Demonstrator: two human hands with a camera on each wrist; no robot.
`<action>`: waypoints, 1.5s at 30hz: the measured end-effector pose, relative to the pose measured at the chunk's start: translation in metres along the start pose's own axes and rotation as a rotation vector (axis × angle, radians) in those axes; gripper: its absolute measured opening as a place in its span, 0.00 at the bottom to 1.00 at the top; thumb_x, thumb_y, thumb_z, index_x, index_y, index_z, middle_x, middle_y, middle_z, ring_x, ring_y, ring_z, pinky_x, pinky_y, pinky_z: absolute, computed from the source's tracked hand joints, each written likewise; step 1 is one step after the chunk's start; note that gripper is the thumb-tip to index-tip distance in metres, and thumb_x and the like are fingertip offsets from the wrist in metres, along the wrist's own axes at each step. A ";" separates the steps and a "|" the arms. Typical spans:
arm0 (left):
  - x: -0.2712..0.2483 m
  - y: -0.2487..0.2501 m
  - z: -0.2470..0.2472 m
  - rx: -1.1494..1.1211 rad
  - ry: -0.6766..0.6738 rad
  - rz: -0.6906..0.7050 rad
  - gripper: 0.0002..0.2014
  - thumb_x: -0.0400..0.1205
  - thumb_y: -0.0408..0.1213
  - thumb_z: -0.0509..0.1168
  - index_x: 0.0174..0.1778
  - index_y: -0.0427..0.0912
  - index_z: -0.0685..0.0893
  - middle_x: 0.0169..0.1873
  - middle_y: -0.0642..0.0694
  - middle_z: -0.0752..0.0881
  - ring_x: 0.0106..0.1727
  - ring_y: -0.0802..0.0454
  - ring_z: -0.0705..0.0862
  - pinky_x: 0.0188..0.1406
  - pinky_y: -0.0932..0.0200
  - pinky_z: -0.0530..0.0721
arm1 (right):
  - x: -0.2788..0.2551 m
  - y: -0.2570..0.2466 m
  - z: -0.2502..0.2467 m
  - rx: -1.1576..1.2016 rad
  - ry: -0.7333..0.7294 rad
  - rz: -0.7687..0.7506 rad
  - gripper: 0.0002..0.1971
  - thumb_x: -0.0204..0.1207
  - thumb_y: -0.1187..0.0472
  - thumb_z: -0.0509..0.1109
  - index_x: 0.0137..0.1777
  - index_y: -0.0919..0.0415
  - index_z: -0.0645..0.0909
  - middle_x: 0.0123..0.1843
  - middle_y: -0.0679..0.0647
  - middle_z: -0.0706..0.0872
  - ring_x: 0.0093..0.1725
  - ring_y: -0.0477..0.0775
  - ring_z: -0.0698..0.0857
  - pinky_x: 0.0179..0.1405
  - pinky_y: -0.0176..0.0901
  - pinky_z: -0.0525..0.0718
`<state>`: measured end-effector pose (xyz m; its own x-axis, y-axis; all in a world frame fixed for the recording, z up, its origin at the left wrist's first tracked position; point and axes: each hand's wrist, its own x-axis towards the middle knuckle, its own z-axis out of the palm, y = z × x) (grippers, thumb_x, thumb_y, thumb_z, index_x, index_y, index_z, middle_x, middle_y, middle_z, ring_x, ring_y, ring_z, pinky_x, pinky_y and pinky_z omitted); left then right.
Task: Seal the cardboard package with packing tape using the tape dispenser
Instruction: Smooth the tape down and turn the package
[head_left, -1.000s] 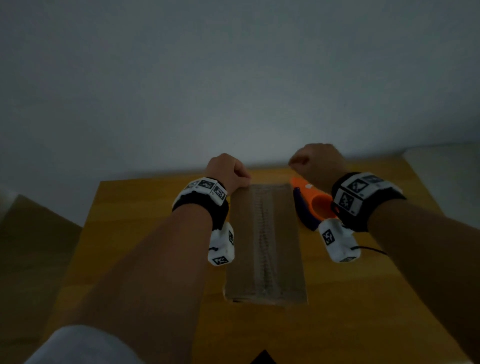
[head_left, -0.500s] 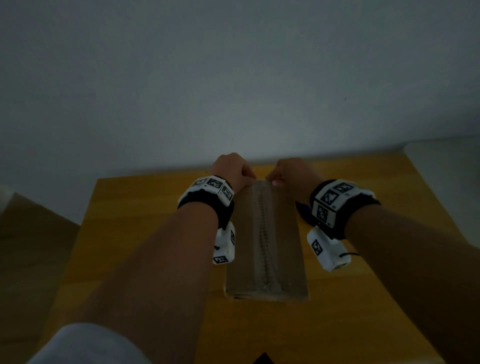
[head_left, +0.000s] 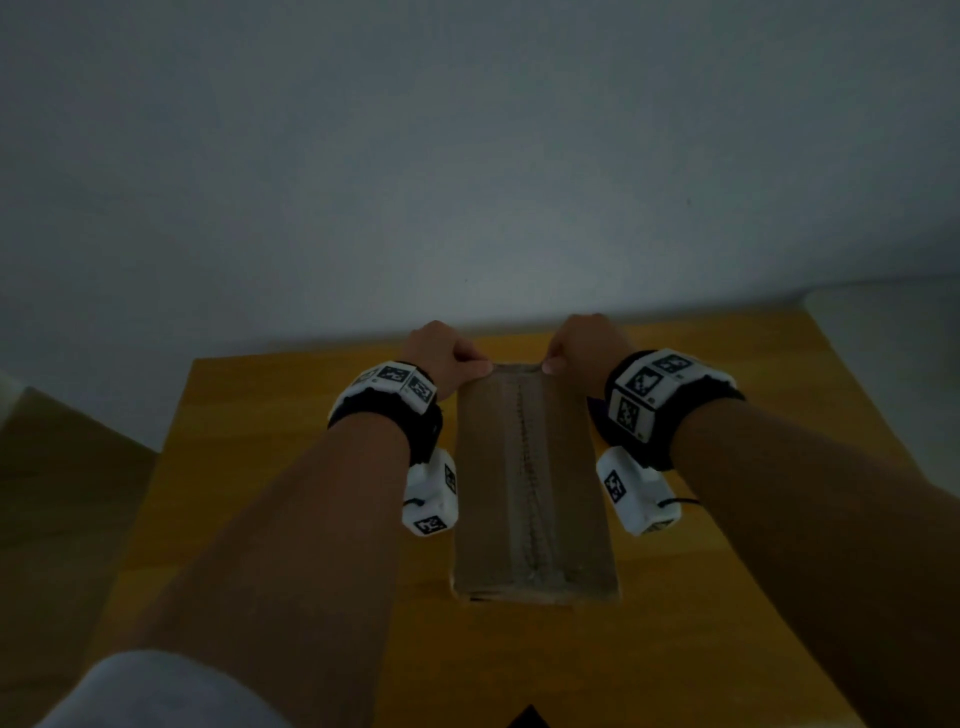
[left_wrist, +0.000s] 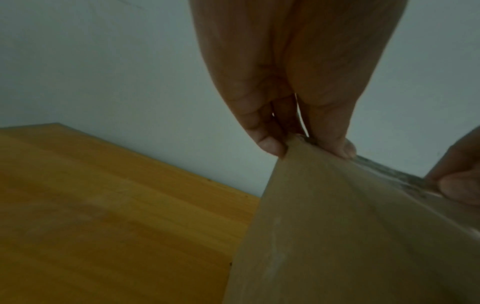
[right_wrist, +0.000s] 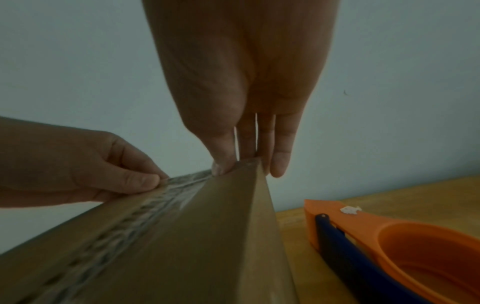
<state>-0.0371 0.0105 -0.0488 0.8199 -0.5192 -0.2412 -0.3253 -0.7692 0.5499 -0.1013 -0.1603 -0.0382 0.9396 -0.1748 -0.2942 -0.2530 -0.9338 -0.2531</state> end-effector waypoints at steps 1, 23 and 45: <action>-0.001 -0.001 0.001 -0.018 0.014 -0.012 0.13 0.80 0.43 0.69 0.56 0.41 0.91 0.56 0.41 0.90 0.58 0.44 0.86 0.58 0.55 0.82 | 0.000 0.000 0.000 0.011 0.011 0.017 0.16 0.81 0.56 0.67 0.55 0.67 0.90 0.56 0.61 0.91 0.55 0.60 0.88 0.57 0.49 0.86; 0.001 -0.002 -0.010 -0.242 0.144 -0.322 0.09 0.70 0.41 0.79 0.41 0.40 0.93 0.45 0.42 0.92 0.47 0.46 0.89 0.53 0.52 0.89 | -0.005 0.010 -0.005 0.306 0.127 0.330 0.12 0.67 0.58 0.81 0.43 0.68 0.91 0.43 0.63 0.93 0.46 0.59 0.92 0.50 0.53 0.91; -0.034 -0.004 -0.019 -0.254 -0.384 -0.411 0.33 0.80 0.43 0.70 0.80 0.42 0.67 0.72 0.38 0.79 0.66 0.39 0.83 0.66 0.44 0.83 | -0.022 0.012 0.001 -0.138 -0.106 0.236 0.26 0.81 0.42 0.62 0.28 0.61 0.69 0.26 0.54 0.68 0.24 0.50 0.67 0.26 0.41 0.70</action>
<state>-0.0548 0.0380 -0.0278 0.6111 -0.3321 -0.7185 0.1426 -0.8467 0.5126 -0.1250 -0.1674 -0.0357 0.8274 -0.3651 -0.4267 -0.4208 -0.9063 -0.0405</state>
